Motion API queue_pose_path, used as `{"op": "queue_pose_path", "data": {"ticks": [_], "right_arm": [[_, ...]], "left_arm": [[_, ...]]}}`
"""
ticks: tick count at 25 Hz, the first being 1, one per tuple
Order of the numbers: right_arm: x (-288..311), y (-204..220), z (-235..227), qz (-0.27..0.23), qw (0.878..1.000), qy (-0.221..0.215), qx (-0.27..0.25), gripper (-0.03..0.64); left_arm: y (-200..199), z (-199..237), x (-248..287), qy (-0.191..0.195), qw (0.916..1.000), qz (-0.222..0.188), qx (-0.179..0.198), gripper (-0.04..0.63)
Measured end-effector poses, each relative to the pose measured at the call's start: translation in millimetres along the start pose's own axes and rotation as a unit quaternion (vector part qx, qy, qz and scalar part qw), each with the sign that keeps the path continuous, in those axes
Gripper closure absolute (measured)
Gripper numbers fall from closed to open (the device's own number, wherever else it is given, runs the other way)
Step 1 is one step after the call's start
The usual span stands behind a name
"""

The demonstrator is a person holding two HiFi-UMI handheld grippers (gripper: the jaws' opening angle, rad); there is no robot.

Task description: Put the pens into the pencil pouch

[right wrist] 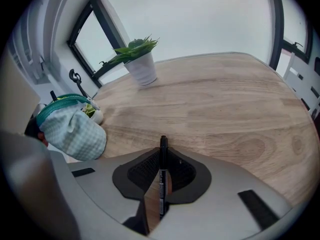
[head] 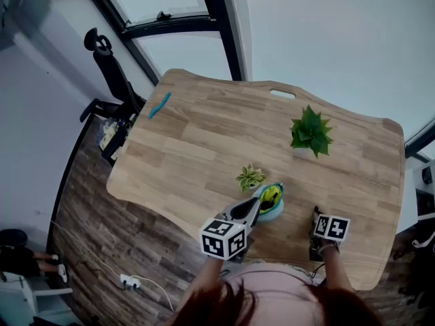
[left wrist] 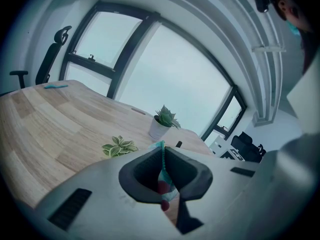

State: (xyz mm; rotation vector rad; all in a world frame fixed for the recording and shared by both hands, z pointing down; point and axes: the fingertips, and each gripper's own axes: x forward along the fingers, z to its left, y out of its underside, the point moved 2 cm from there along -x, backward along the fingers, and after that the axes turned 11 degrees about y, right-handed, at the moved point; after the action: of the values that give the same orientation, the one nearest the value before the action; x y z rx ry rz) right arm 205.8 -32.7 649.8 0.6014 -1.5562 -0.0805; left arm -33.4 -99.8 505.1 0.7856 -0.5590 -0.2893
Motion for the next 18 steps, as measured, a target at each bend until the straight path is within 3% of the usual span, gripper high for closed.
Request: {"op": "queue_pose_path", "data": {"ticks": [10,18], "right_arm": [[-16.8,-19.8,13.9,-0.05,0.997,-0.05,0.026,0.575],[-43.3,-48.1,32.3,-0.098,0.988,-0.11,0.051,0.575]], "left_arm": [[0.1,1.9,-1.7,-0.007,0.9998,-0.011,-0.017,0.58],[0.6,-0.3,-0.9,-0.007,0.9996,-0.017,-0.021,0.581]]}}
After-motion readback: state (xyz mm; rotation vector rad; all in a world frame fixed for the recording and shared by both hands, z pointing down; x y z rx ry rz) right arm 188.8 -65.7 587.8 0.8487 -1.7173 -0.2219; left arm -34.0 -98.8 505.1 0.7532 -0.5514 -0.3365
